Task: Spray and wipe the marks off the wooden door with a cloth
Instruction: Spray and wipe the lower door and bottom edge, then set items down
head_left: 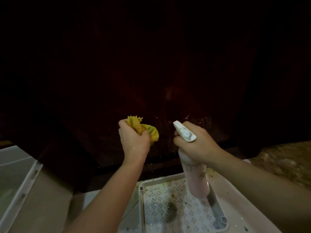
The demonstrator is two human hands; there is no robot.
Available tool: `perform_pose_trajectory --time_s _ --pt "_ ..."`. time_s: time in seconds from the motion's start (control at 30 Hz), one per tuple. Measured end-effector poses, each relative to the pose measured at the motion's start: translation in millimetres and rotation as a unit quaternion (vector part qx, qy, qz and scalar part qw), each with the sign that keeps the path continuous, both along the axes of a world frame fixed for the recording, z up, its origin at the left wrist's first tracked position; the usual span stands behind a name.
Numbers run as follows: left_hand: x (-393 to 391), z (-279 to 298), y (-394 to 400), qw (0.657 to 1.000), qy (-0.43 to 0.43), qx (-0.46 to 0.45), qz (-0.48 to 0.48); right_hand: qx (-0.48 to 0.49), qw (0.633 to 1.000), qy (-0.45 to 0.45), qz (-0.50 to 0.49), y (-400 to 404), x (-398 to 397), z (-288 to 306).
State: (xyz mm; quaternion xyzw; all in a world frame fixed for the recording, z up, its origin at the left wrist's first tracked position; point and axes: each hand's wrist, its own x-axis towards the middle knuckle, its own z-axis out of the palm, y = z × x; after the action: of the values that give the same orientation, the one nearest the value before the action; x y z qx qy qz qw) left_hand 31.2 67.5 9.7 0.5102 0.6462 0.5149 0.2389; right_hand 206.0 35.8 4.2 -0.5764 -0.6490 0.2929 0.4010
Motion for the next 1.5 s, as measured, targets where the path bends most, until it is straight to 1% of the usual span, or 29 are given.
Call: perform_pose_trajectory --time_s 0.1,0.2,0.27,0.33,0.43,0.5,0.57,0.67,0.73,0.8,0.83,0.9,0.97,1.03,1.07,1.17,1.27,1.33,1.37,1.43,1.5 --pt "-6 3 -3 0.998 0.025 0.062 0.011 0.039 0.999 -0.004 0.027 2 -16 7" --pt "-9 4 -4 0.996 0.042 0.08 0.001 0.064 0.997 -0.04 -0.018 5 -26 9" --pt "-9 2 -5 0.996 0.057 0.074 0.005 0.053 0.996 -0.052 -0.043 5 -27 7" --pt "-9 3 -5 0.994 0.068 0.083 0.009 0.031 0.998 -0.039 -0.048 7 -23 4" --pt "-6 12 -6 0.987 0.079 0.136 0.031 0.003 0.999 -0.033 -0.017 7 -16 2" --pt "-2 19 -5 0.983 0.071 0.163 0.038 -0.009 0.999 -0.03 -0.005 7 -13 1" --pt "4 23 -6 0.983 0.051 0.177 0.027 0.002 0.999 -0.03 -0.017 6 -10 -1" --pt "14 22 -4 0.984 0.054 0.17 -0.002 0.011 0.998 -0.042 -0.049 6 -3 -3" --pt "18 19 -2 0.985 0.085 0.15 -0.003 -0.005 0.998 -0.043 -0.052 5 2 -4" --pt "19 20 -2 0.98 0.124 0.153 0.007 -0.035 0.997 -0.04 -0.047 4 7 -6" --pt "18 23 -2 0.976 0.137 0.169 0.011 -0.05 0.997 -0.033 -0.045 4 9 -7" --pt "16 34 1 0.959 0.158 0.235 0.015 -0.072 0.996 -0.022 -0.041 3 14 -10" --pt "16 44 8 0.928 0.194 0.318 0.013 -0.084 0.995 -0.026 -0.041 2 17 -14" --pt "22 42 17 0.902 0.235 0.361 -0.022 -0.088 0.995 -0.032 -0.041 -1 20 -19" --pt "26 36 20 0.896 0.256 0.359 -0.051 -0.085 0.995 -0.035 -0.041 -2 21 -22" --pt "37 1 22 0.877 0.336 0.314 -0.137 -0.065 0.996 -0.032 -0.047 -4 25 -28" --pt "34 -32 20 0.849 0.422 0.255 -0.188 -0.049 0.997 -0.016 -0.054 -4 26 -31" --pt "30 -45 16 0.838 0.461 0.204 -0.208 -0.049 0.997 -0.02 -0.053 -2 25 -32" --pt "29 -49 14 0.838 0.467 0.186 -0.212 -0.046 0.997 -0.025 -0.053 -2 24 -32" --pt "30 -50 10 0.849 0.46 0.157 -0.206 -0.05 0.997 -0.025 -0.053 -1 25 -32" --pt "32 -44 8 0.876 0.422 0.143 -0.185 -0.068 0.996 -0.013 -0.057 -2 27 -33"
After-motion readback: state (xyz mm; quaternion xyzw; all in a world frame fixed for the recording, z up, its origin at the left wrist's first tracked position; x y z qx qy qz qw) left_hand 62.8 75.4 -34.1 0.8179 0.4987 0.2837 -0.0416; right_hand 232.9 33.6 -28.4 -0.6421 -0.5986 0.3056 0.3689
